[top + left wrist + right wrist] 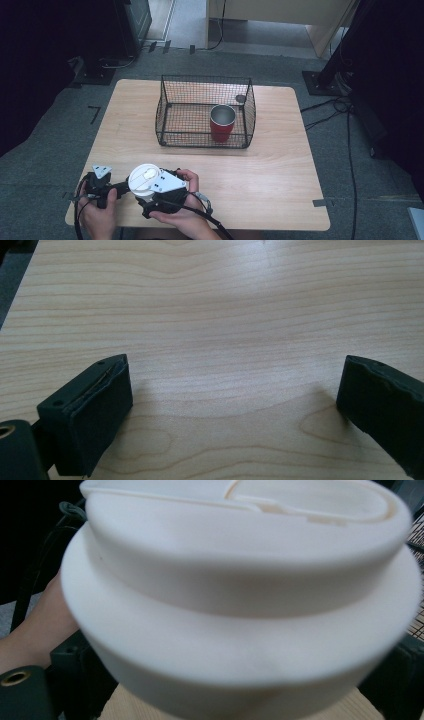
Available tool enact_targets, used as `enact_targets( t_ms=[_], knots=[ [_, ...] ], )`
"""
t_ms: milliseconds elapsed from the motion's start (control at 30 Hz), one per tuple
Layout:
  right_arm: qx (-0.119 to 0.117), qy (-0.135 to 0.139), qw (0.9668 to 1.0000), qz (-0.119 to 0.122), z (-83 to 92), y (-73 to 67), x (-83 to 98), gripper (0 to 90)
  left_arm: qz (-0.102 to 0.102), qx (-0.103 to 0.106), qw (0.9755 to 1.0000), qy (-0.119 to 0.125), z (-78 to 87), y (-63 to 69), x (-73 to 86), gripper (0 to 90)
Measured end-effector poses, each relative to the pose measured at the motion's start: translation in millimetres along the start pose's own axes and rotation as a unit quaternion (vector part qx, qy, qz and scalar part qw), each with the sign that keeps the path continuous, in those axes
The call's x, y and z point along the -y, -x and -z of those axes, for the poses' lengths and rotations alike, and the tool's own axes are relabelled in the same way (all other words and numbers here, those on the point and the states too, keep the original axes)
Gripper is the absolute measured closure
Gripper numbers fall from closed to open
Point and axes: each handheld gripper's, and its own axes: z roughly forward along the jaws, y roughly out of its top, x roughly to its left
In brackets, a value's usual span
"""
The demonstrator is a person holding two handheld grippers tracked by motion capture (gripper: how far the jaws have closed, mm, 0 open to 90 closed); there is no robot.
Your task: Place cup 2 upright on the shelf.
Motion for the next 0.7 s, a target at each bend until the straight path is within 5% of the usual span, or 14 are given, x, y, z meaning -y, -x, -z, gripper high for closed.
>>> enact_targets(
  t_ms=[200,700],
  knots=[
    [0.008,0.007,0.9999,0.011,-6.1,-4.9,-1.9,15.5,0.0,0.0,1.0,0.0,0.0,0.0,0.0,2.1],
    [0.007,0.009,0.9999,0.001,-7.7,-5.0,-0.8,16.2,0.0,0.0,1.0,0.0,0.0,0.0,0.0,2.1]
  ],
)
